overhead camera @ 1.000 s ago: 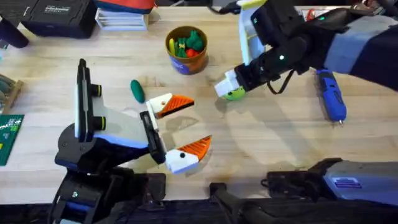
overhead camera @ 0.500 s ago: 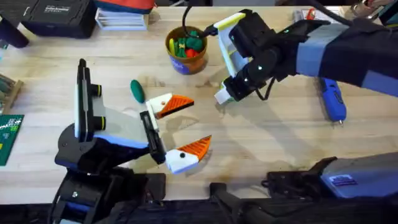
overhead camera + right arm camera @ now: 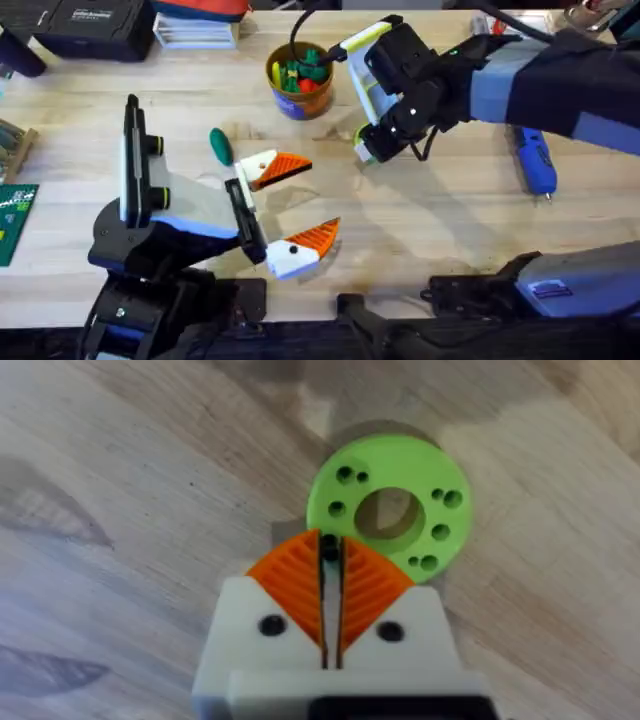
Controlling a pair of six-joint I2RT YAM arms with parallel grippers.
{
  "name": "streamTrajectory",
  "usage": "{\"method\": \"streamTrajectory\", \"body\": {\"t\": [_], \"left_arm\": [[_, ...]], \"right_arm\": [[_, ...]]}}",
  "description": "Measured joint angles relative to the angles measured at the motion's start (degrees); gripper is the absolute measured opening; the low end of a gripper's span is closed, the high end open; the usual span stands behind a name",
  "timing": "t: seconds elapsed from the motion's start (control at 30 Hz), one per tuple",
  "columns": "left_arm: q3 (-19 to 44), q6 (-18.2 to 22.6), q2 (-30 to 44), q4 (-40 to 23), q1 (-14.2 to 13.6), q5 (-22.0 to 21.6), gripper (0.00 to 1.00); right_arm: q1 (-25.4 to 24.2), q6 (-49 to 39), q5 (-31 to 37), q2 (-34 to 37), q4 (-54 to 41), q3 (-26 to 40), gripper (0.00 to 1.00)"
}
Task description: Pick up the gripper from the table and insert it into the empty holder that is missing its gripper. Then pick up a screw, insert it into the mounting hole, and use the screwdriver to tighten it. Finally, clean up the table by picking up the vegetable and placing it into the bucket.
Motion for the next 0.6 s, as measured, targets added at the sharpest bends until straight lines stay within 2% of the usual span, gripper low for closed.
{"method": "streamTrajectory", "body": {"t": [0.13,0.37,0.6], "left_arm": [[0.02,0.00,0.00,0.00,0.00,0.00,0.985],[0.00,-0.01,0.01,0.01,0.02,0.00,0.985],[0.00,0.00,0.00,0.00,0.02,0.00,0.986]], "right_arm": [[0.00,0.04,0.02,0.00,0.16,0.04,0.010],[0.00,-0.15,0.50,0.00,0.23,0.04,0.006],[0.00,-0.64,3.87,-2.13,-1.89,3.58,0.006]]}}
